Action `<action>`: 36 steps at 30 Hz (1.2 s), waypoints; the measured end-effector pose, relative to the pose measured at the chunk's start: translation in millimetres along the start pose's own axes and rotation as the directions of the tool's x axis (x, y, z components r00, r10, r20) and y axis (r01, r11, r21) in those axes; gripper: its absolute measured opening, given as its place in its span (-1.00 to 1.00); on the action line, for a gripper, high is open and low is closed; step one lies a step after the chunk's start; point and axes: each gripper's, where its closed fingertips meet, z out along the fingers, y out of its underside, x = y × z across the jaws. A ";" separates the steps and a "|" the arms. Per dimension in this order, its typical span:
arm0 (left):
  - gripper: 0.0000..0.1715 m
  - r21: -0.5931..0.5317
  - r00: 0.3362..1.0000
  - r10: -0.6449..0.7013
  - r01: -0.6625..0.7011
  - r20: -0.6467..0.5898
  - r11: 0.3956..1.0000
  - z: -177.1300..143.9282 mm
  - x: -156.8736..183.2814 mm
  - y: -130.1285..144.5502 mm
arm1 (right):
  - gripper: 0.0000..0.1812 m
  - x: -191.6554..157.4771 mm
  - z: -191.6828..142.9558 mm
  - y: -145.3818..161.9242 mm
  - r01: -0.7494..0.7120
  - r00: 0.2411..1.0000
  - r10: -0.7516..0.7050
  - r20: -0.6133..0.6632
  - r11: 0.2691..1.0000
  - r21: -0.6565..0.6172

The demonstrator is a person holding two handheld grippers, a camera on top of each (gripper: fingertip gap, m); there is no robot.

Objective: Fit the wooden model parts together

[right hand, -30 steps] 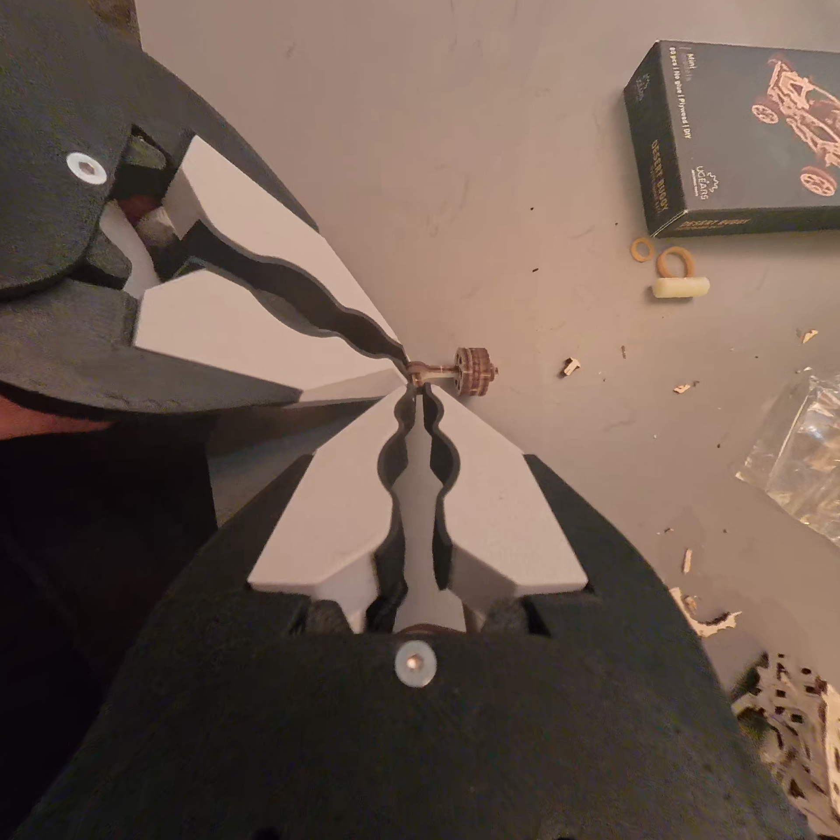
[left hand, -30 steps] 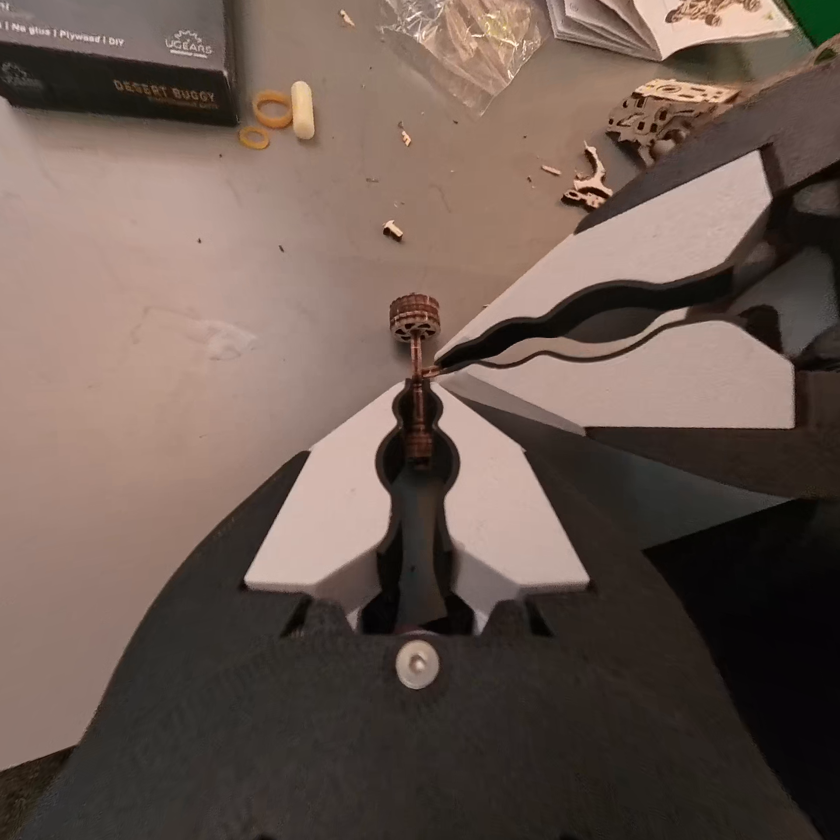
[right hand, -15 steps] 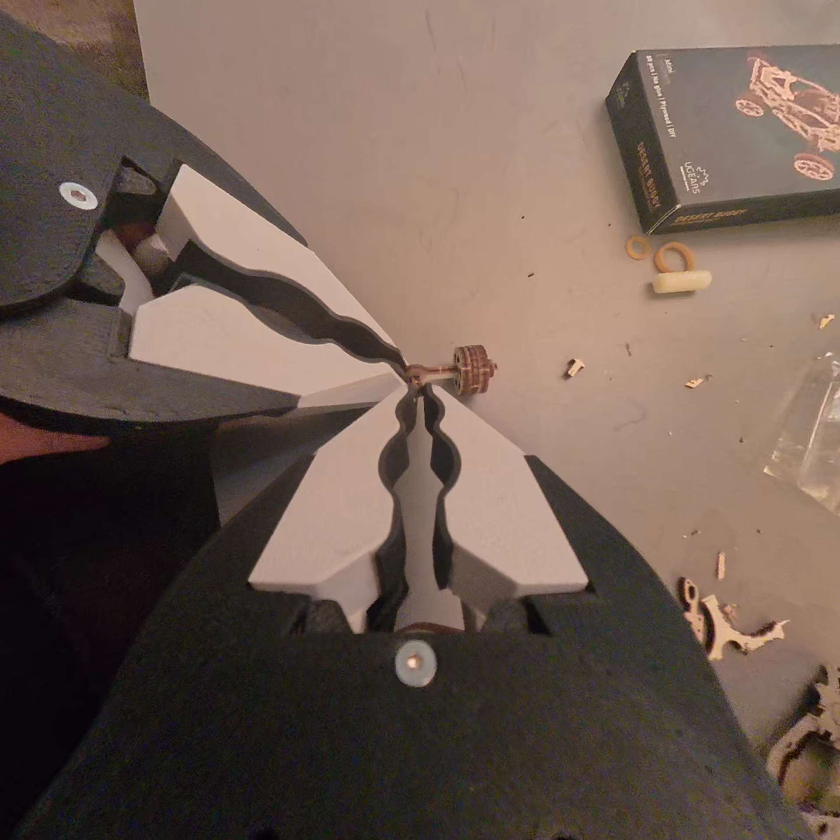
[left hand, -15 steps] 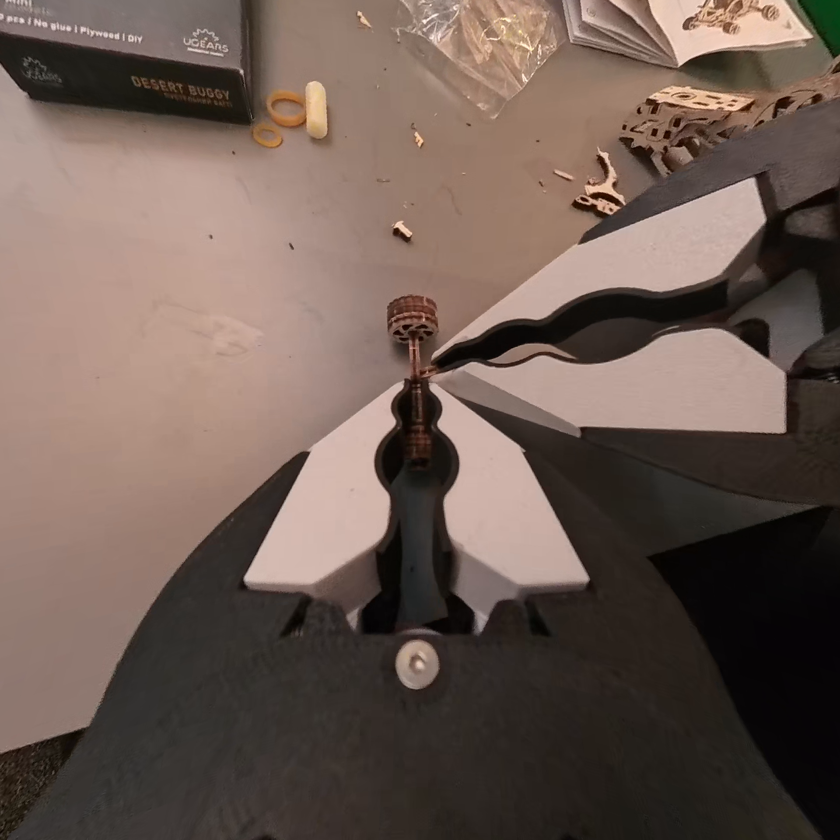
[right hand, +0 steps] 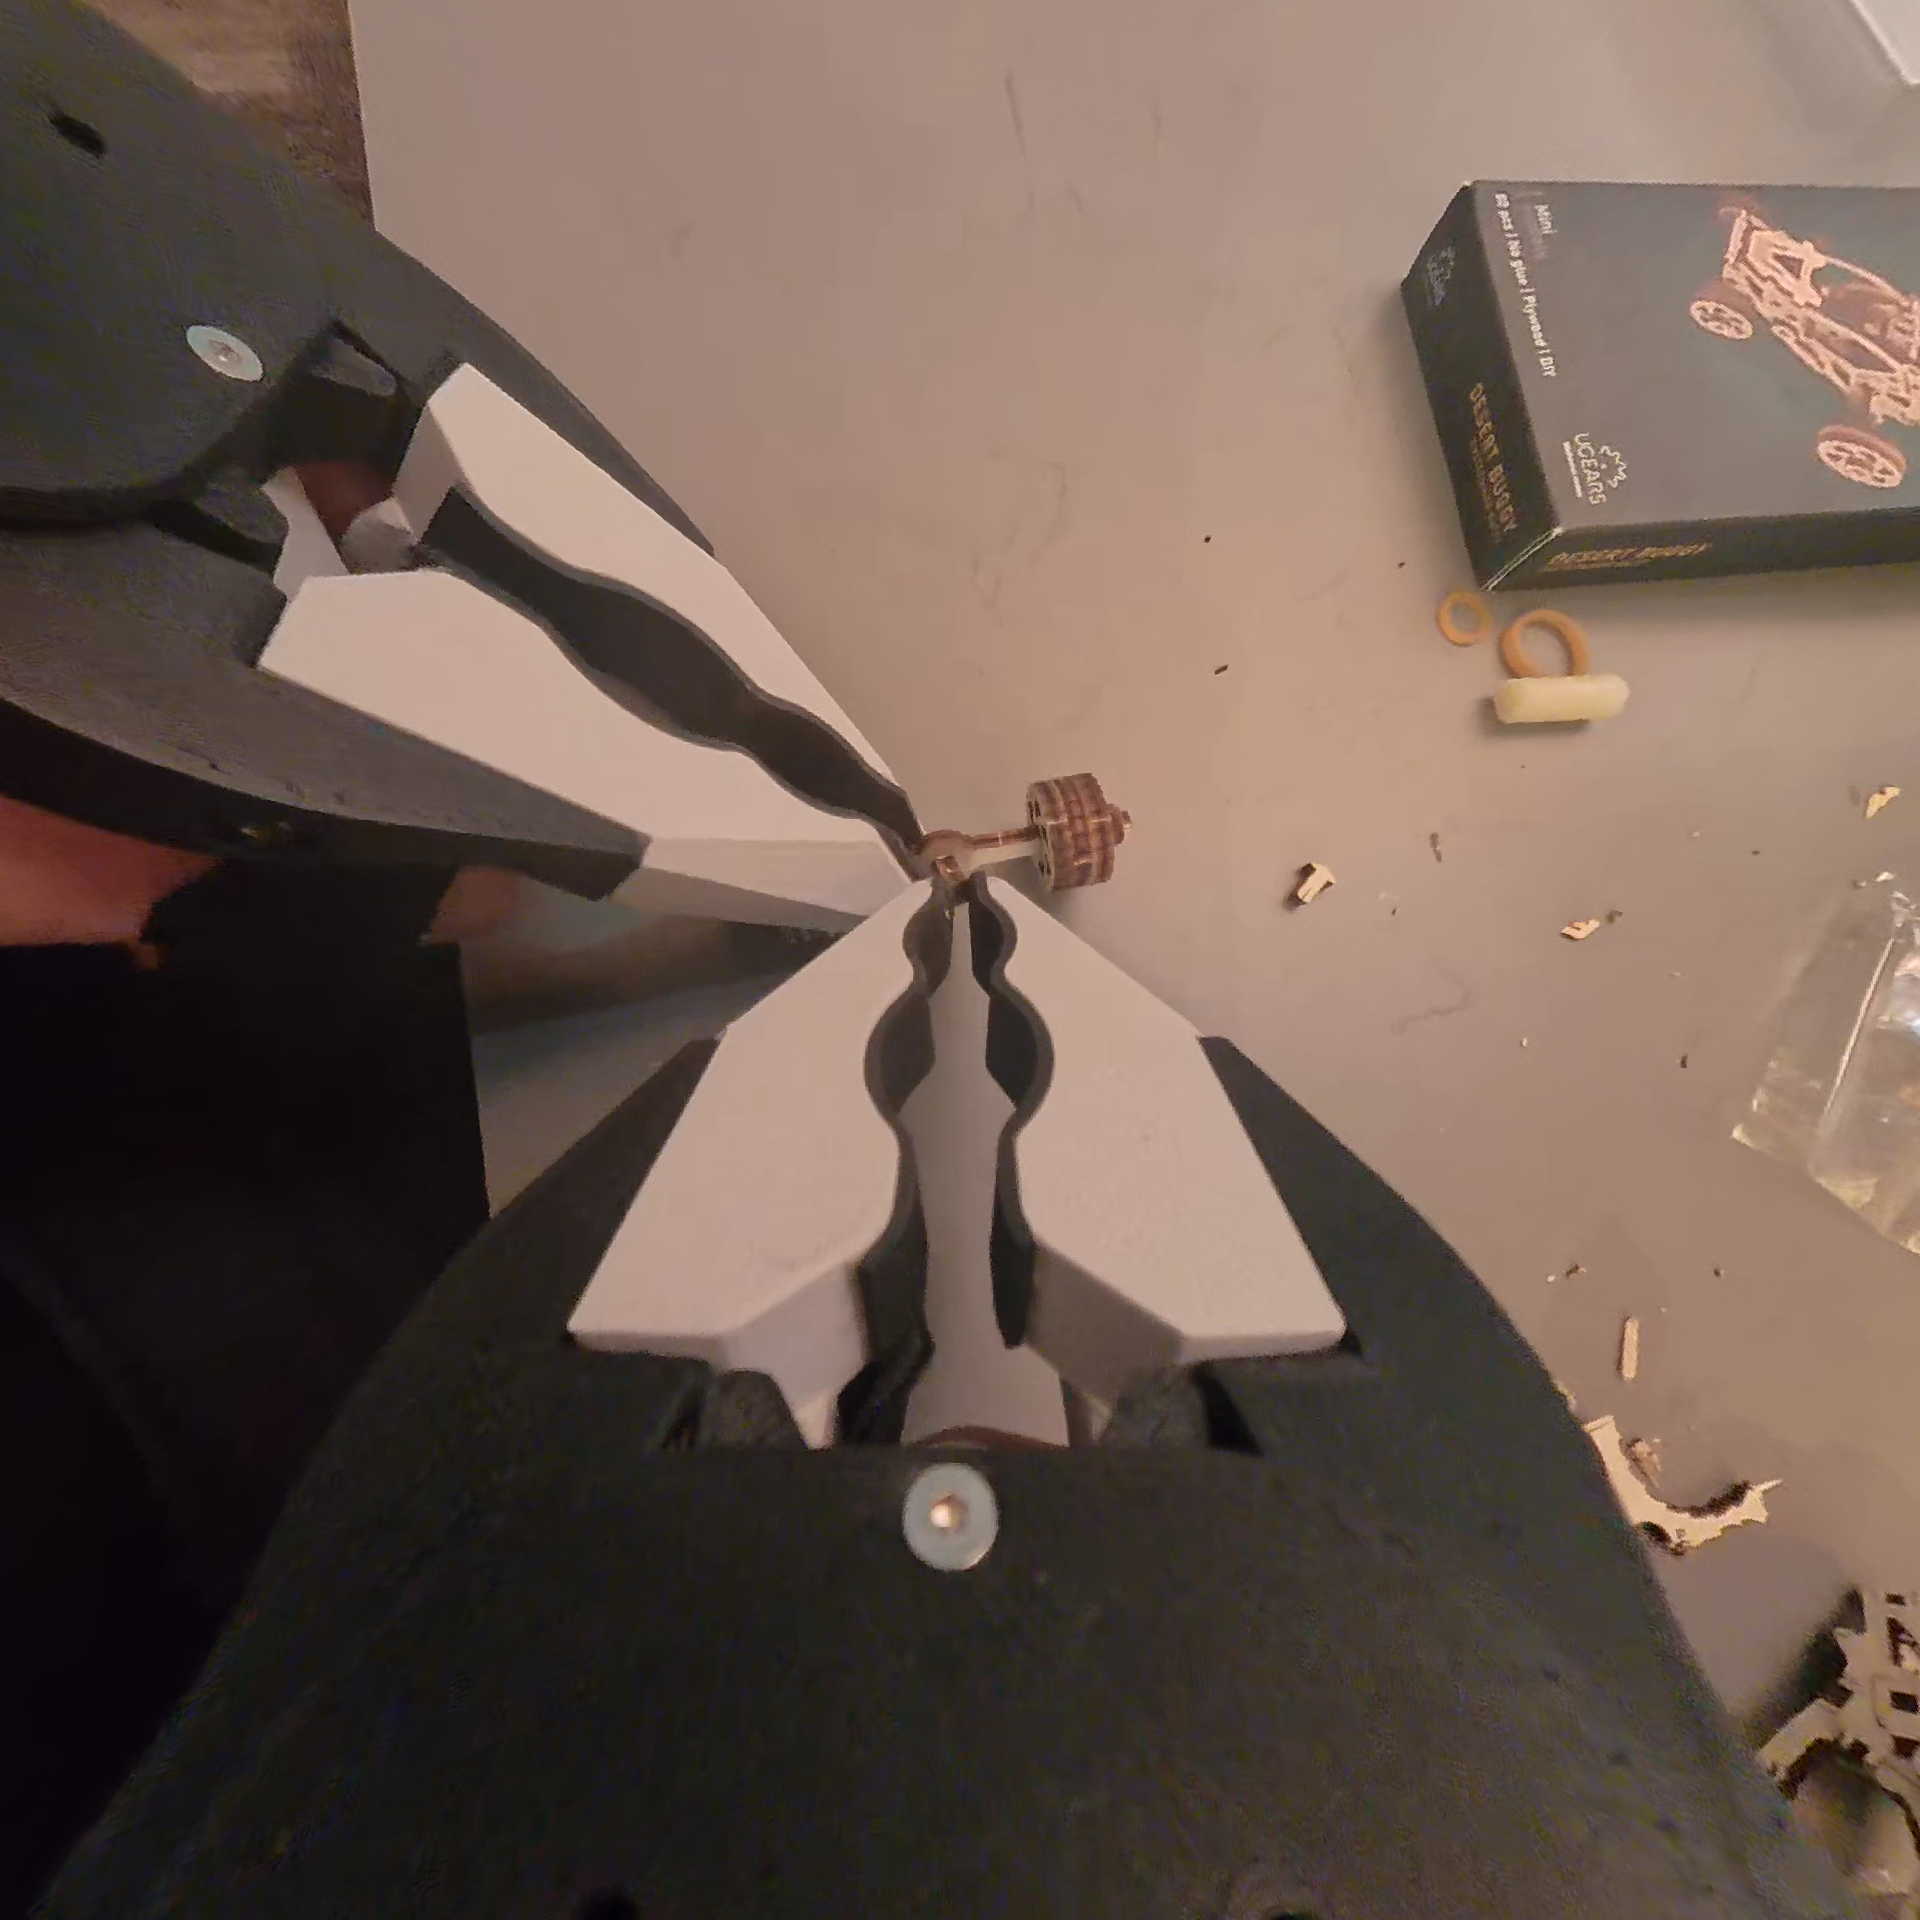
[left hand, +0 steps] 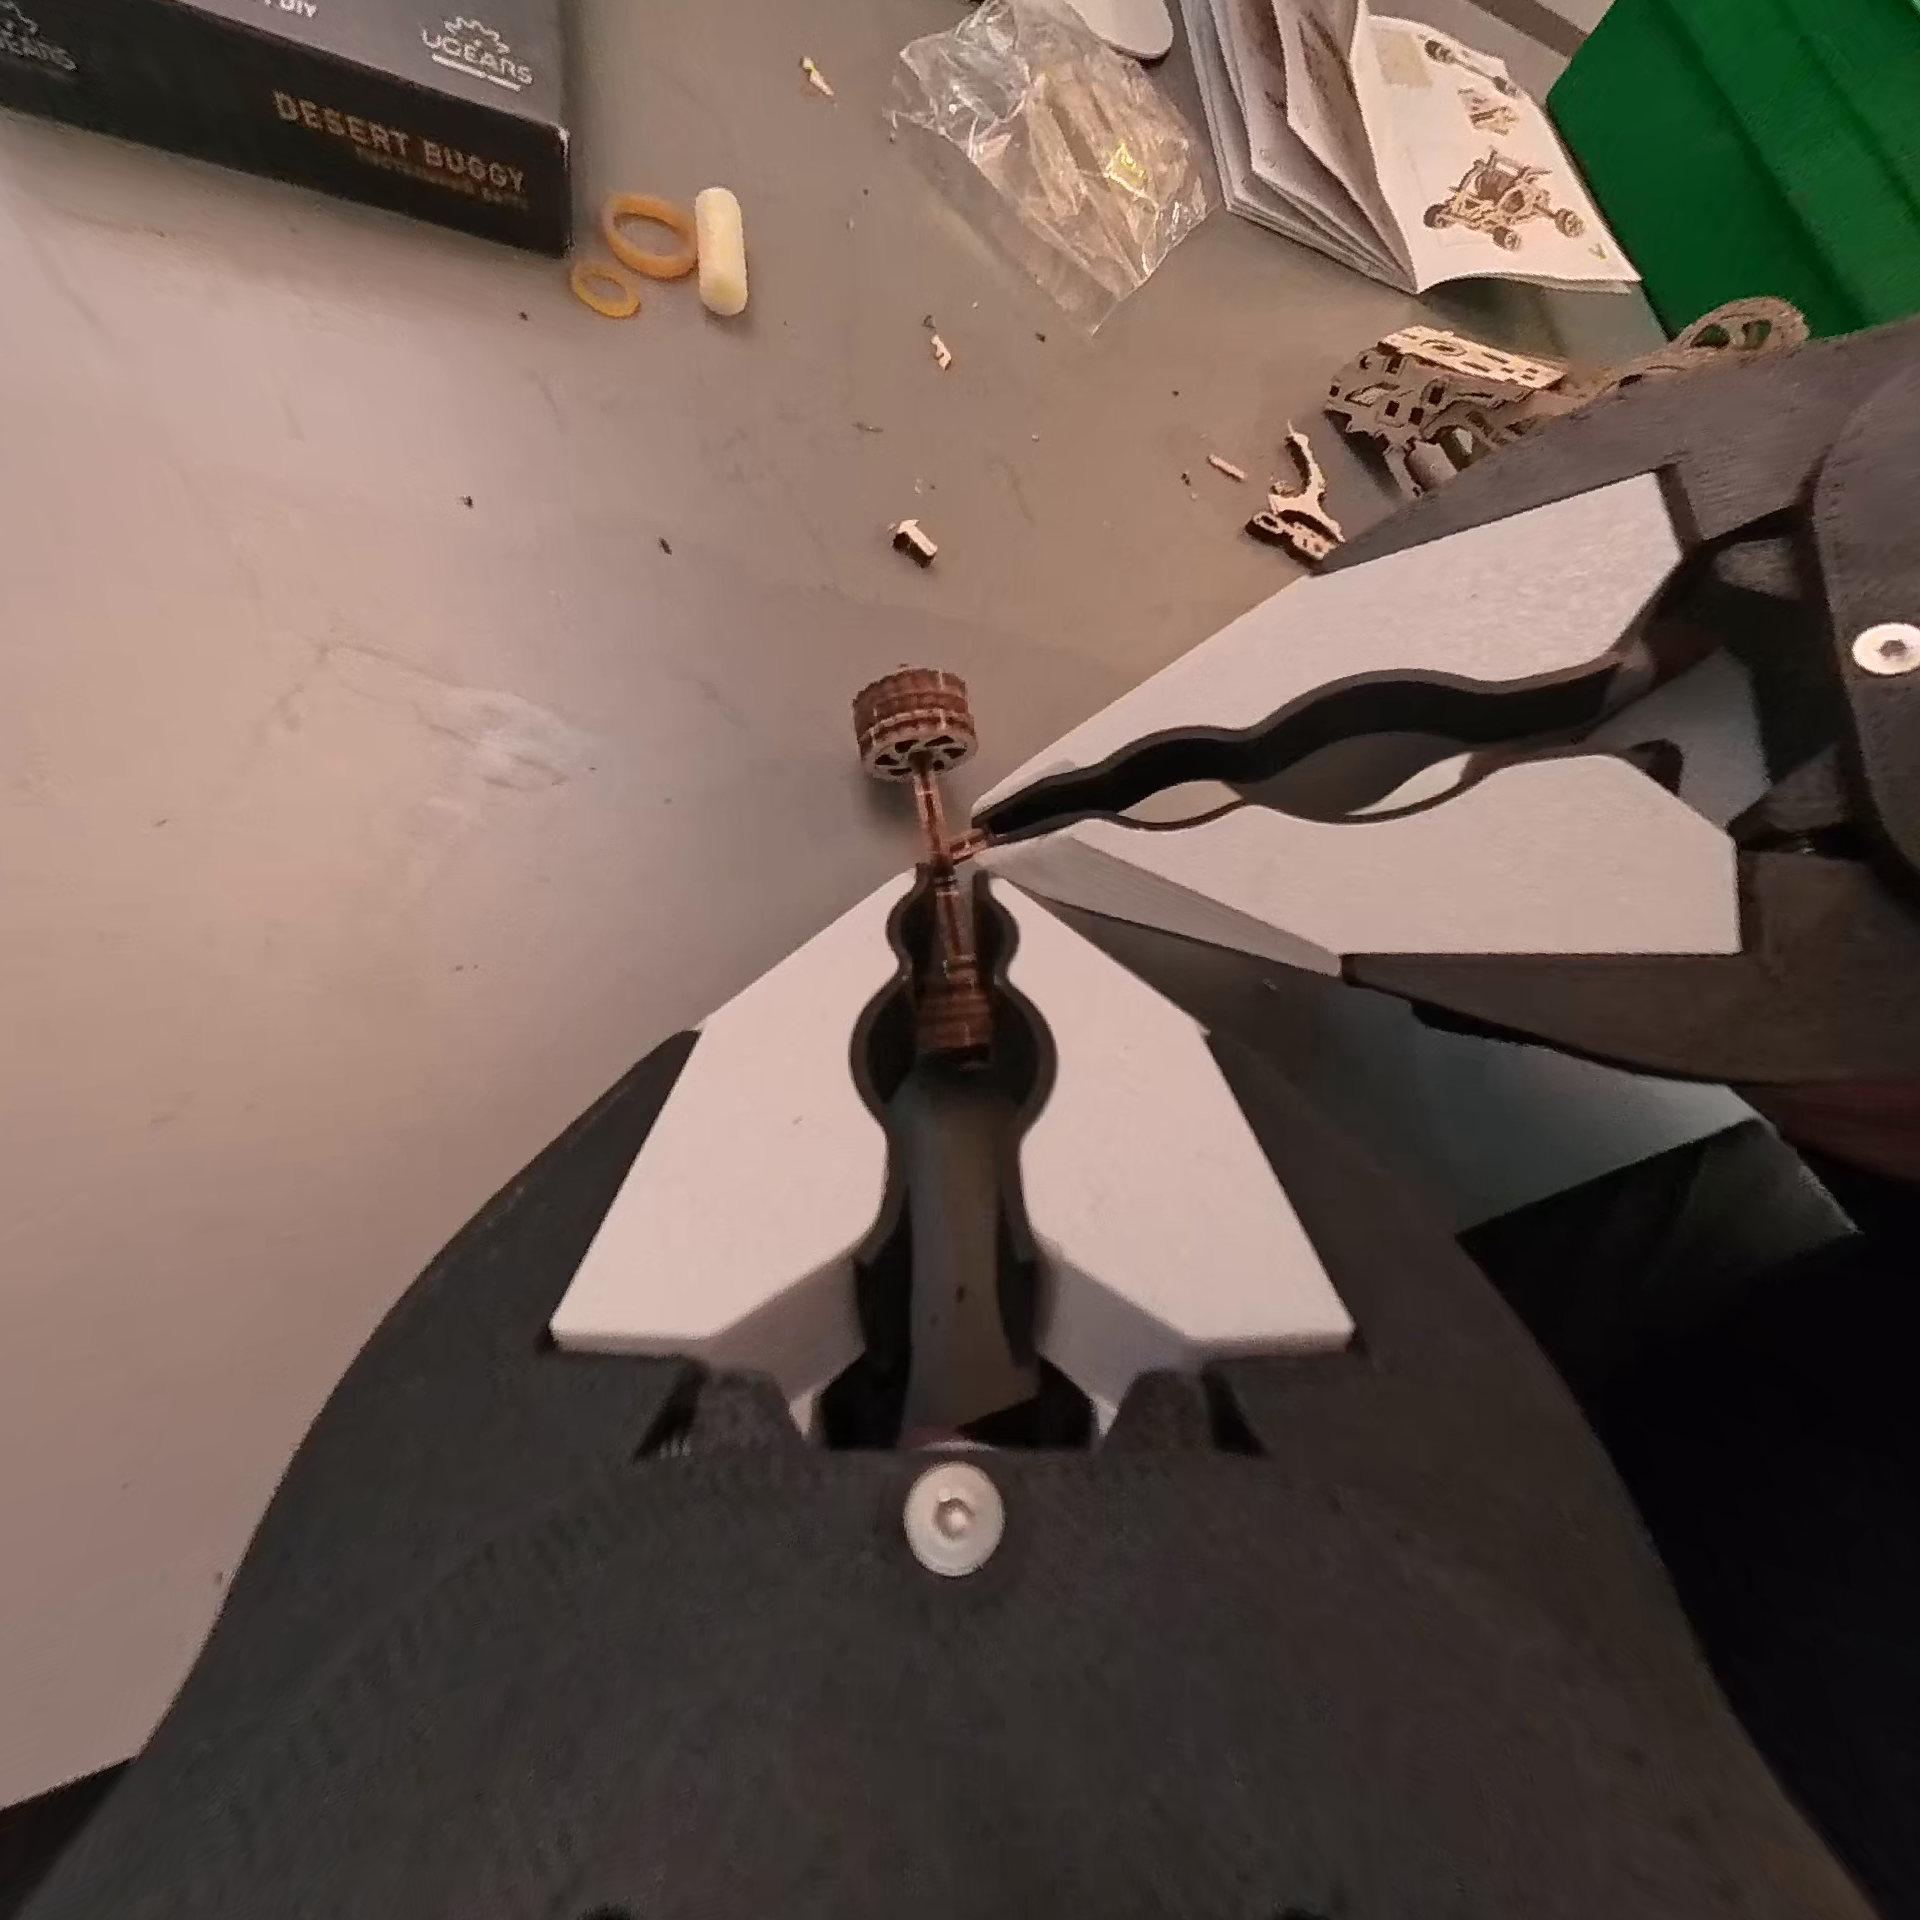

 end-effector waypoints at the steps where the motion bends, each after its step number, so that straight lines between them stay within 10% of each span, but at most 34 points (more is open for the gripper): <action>1: -0.95 -0.002 1.000 -0.004 0.004 -0.009 1.000 -0.3 0.5 0.0 | -1.00 0.0 0.0 -0.2 0.000 1.000 0.000 0.003 1.000 0.000; 36: -0.98 -0.049 0.994 0.048 -0.043 0.095 0.998 2.2 -5.2 -0.8 | -1.00 1.7 4.1 -1.6 -0.065 0.996 0.064 0.054 0.998 0.016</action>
